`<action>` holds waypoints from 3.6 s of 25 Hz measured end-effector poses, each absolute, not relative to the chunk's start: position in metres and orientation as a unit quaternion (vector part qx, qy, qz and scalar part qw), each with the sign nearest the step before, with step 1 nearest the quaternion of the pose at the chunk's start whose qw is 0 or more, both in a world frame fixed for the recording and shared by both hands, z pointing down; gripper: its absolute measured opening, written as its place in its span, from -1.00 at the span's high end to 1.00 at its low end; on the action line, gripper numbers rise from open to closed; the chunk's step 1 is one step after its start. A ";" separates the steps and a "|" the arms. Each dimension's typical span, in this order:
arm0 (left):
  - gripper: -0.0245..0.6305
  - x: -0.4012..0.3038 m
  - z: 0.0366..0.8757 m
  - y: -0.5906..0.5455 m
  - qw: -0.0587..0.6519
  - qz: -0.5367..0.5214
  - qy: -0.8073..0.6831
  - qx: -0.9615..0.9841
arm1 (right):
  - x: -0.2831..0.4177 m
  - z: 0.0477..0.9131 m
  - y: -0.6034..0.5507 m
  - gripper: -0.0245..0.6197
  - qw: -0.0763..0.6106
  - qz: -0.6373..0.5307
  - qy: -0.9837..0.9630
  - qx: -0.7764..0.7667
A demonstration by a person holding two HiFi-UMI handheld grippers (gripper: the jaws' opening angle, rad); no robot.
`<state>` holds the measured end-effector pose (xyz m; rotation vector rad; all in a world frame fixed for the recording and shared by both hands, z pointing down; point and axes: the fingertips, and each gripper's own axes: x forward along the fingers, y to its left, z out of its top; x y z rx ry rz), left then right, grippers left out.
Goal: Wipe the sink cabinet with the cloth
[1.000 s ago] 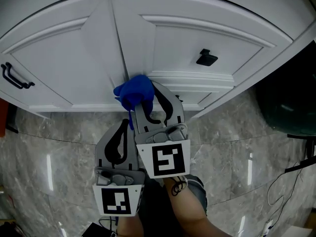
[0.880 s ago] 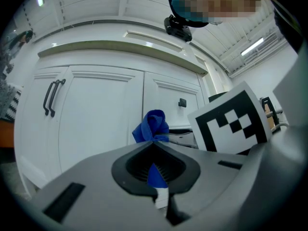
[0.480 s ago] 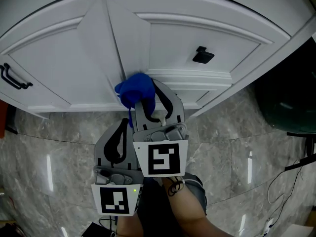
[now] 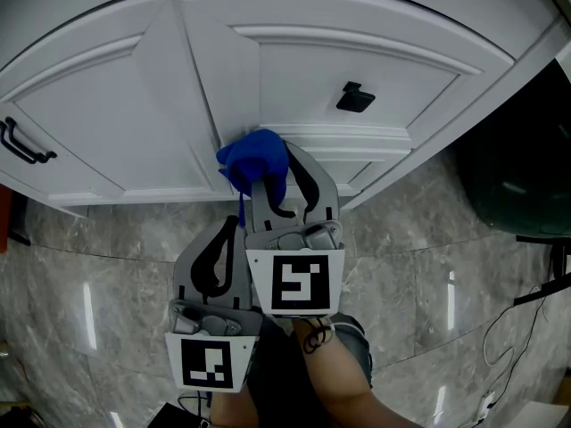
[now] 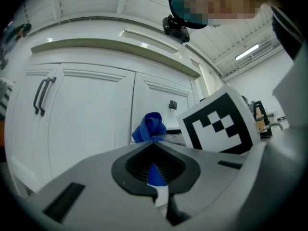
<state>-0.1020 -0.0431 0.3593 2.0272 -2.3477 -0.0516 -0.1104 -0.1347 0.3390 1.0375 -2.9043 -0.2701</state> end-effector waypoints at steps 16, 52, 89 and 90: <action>0.93 -0.095 0.356 -0.043 0.016 -0.014 -0.748 0.663 | -0.088 0.338 -0.150 0.57 0.023 -0.063 -0.928 0.366; 0.93 -0.079 0.354 -0.048 0.013 -0.011 -0.737 0.675 | -0.031 0.337 -0.184 0.56 0.015 -0.011 -0.912 0.410; 0.93 -0.073 0.360 -0.055 0.014 0.002 -0.735 0.677 | 0.025 0.334 -0.215 0.56 -0.007 0.021 -0.880 0.474; 0.93 -0.073 0.360 -0.056 0.014 0.002 -0.735 0.678 | 0.027 0.334 -0.215 0.56 -0.008 0.022 -0.879 0.476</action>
